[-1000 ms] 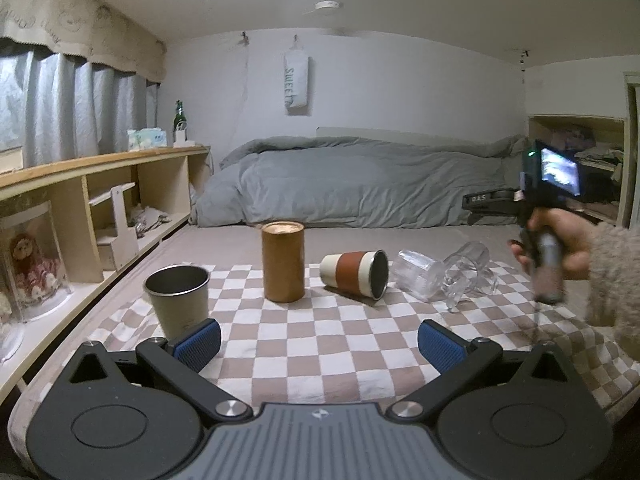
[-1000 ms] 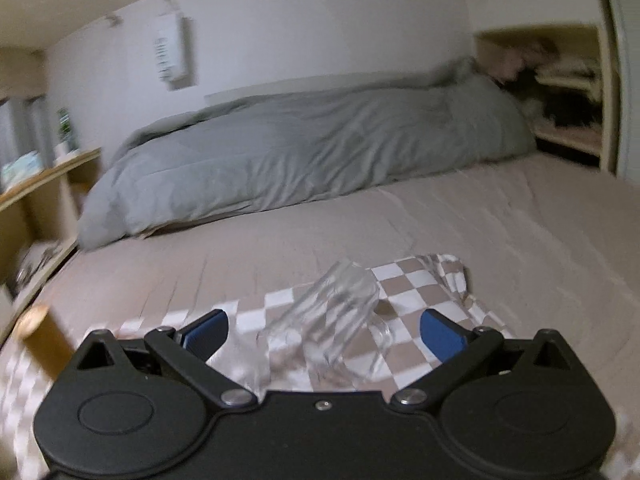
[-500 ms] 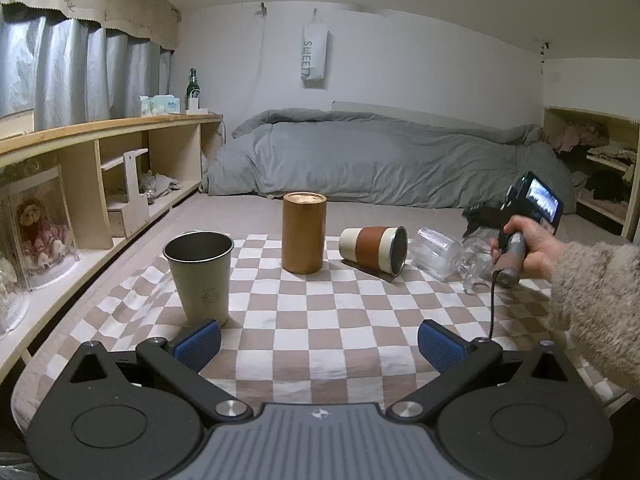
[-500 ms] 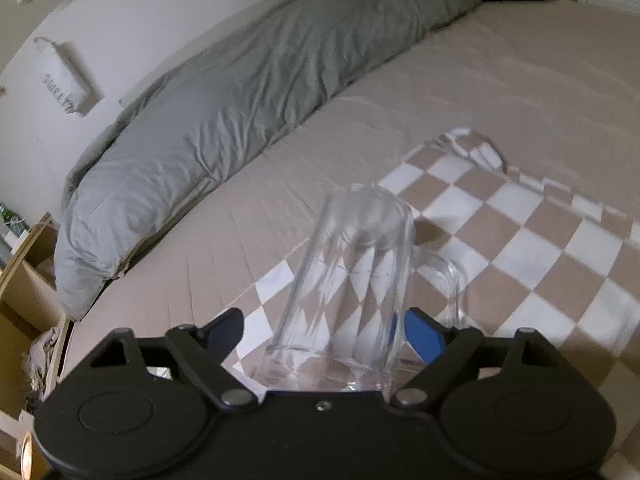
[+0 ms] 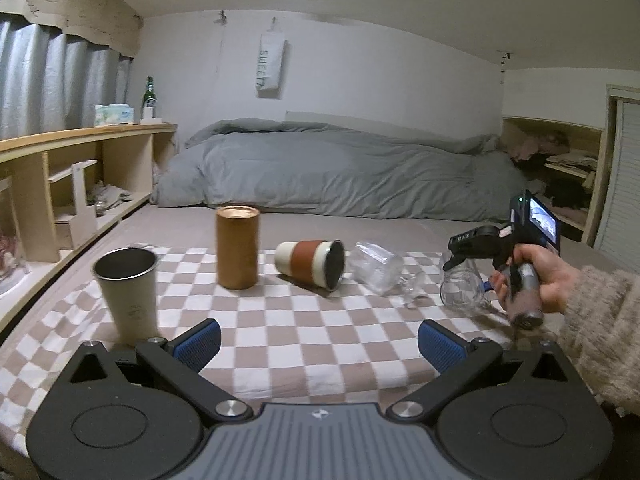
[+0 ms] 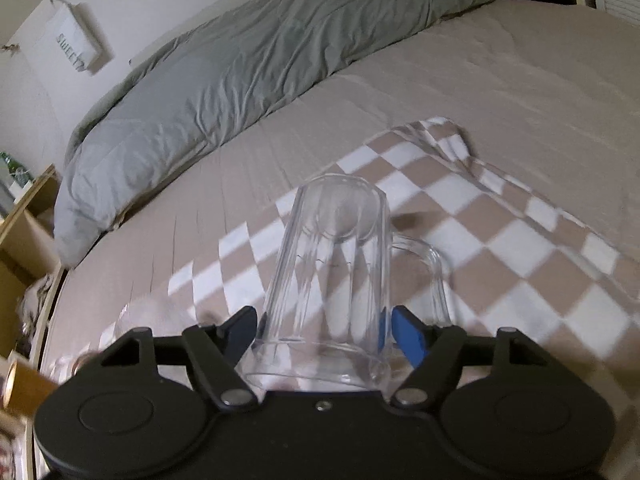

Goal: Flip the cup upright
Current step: 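Move the right gripper to the lying clear glass mug and grasp its base, then lift the clear glass mug with the right gripper and rotate it upright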

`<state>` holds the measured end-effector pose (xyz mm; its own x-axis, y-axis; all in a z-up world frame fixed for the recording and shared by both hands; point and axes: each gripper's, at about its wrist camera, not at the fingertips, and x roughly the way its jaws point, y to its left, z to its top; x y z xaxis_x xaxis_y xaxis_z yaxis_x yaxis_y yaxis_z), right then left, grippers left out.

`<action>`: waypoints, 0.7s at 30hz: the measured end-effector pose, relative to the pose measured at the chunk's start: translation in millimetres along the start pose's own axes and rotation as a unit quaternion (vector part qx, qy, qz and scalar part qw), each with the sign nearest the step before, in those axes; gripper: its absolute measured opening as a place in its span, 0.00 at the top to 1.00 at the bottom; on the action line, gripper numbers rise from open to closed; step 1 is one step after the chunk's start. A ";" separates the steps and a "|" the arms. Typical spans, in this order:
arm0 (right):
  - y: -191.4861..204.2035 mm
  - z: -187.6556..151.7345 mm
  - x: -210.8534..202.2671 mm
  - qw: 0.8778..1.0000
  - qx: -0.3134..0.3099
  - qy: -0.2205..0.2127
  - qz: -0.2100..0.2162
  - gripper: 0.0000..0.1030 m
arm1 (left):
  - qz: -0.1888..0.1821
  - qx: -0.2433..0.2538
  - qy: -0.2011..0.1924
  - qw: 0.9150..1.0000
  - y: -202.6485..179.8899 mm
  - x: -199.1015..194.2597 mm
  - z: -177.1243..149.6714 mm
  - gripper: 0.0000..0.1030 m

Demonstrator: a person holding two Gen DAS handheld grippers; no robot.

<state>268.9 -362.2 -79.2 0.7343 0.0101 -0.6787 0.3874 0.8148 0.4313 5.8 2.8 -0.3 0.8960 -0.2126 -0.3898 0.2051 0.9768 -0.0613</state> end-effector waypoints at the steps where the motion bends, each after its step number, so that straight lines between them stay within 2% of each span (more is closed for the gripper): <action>1: -2.4 -2.3 -4.9 1.000 -0.009 0.006 0.001 0.28 | -0.001 0.002 0.002 1.000 -3.2 3.0 0.3 0.00; 8: -9.1 -27.1 -37.1 0.996 -0.065 0.053 0.025 0.29 | -0.008 0.011 0.004 1.000 -19.5 17.6 1.3 0.00; 13: -2.9 -45.7 -50.1 0.994 -0.039 0.090 0.040 0.29 | -0.011 0.017 0.009 1.000 -28.9 27.5 1.8 0.00; 17: 15.4 -60.0 -52.8 0.992 -0.023 0.115 0.047 0.28 | -0.011 0.032 0.033 0.999 -38.5 40.2 0.2 0.00; 21: 24.2 -64.2 -51.1 0.986 -0.013 0.128 0.103 0.23 | -0.024 0.034 0.062 0.997 -42.5 52.3 1.8 0.00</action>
<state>205.0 -305.7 -72.3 0.6292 0.3200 -0.7084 0.2281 0.7952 0.5618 44.6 -49.9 -16.4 0.8295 -0.2501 -0.4994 0.2769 0.9607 -0.0212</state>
